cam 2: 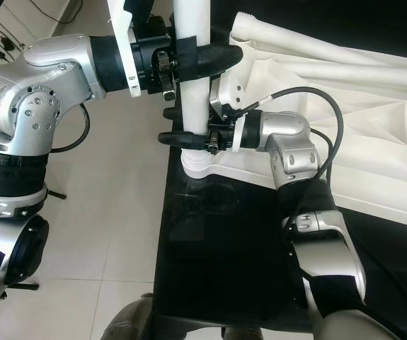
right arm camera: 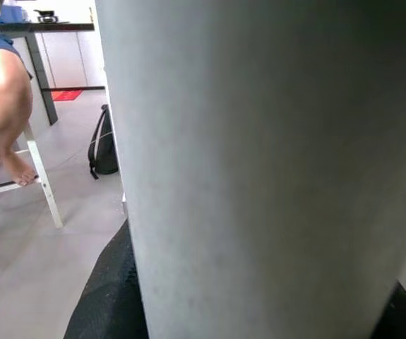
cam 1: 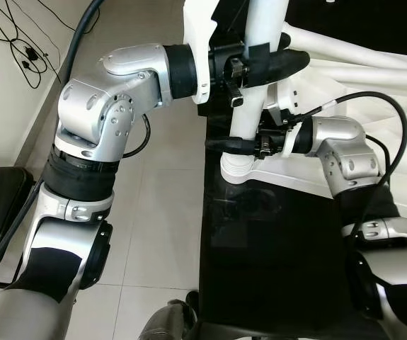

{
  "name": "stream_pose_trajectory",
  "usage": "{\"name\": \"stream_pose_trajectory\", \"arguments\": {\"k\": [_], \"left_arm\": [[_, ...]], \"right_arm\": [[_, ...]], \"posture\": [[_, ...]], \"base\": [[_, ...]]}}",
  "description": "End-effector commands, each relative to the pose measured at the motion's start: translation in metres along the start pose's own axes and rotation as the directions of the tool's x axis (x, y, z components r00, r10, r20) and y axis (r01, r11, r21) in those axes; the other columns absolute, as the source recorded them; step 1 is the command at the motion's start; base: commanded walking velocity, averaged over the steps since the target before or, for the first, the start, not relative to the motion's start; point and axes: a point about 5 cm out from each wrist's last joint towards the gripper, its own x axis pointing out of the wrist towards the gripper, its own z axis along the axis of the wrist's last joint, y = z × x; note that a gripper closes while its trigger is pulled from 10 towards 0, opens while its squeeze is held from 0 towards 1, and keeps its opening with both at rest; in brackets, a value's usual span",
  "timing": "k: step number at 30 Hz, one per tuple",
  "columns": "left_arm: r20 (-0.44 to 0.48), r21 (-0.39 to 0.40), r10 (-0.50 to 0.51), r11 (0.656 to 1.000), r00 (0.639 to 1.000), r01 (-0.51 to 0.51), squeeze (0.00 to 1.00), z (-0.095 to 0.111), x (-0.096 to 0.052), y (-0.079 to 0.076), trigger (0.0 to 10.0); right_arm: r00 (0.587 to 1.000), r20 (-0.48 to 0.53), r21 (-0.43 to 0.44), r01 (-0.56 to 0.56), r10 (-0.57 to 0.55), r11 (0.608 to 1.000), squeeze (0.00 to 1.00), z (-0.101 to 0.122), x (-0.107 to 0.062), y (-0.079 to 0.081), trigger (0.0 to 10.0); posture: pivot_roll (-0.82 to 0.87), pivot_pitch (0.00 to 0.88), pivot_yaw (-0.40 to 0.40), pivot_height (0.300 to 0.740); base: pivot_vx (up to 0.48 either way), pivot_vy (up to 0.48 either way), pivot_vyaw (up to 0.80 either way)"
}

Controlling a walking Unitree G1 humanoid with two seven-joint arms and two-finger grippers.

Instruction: Building children table

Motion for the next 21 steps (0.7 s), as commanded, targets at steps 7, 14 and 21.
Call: {"name": "stream_pose_trajectory", "arguments": {"k": [7, 14, 21], "left_arm": [[-0.01, -0.029, -0.115, 0.993, 0.993, 0.115, 0.0, -0.003, 0.015, -0.015, 10.0], [-0.014, -0.067, -0.139, 0.988, 0.99, 0.138, 0.0, -0.01, 0.013, -0.023, 10.0], [-0.041, -0.078, -0.15, 0.986, 0.988, 0.147, 0.0, -0.034, -0.031, -0.033, 10.0]], "right_arm": [[0.956, -0.161, 0.043, 0.255, -0.246, 0.966, 0.0, -0.024, -0.004, 0.012, 0.0], [0.535, -0.393, -0.043, 0.802, -0.748, 0.595, 0.0, -0.068, -0.035, 0.046, 0.0], [0.407, -0.404, -0.075, 0.878, -0.819, 0.473, 0.0, -0.071, -0.039, 0.064, 0.0]], "posture": [[-0.01, 0.308, 0.091, 0.74], [-0.01, 0.322, 0.077, 0.74], [-0.03, 0.286, 0.082, 0.74]], "base": [[0.0, 0.0, 0.0], [0.0, 0.0, 0.0], [0.0, 0.0, 0.0]]}}
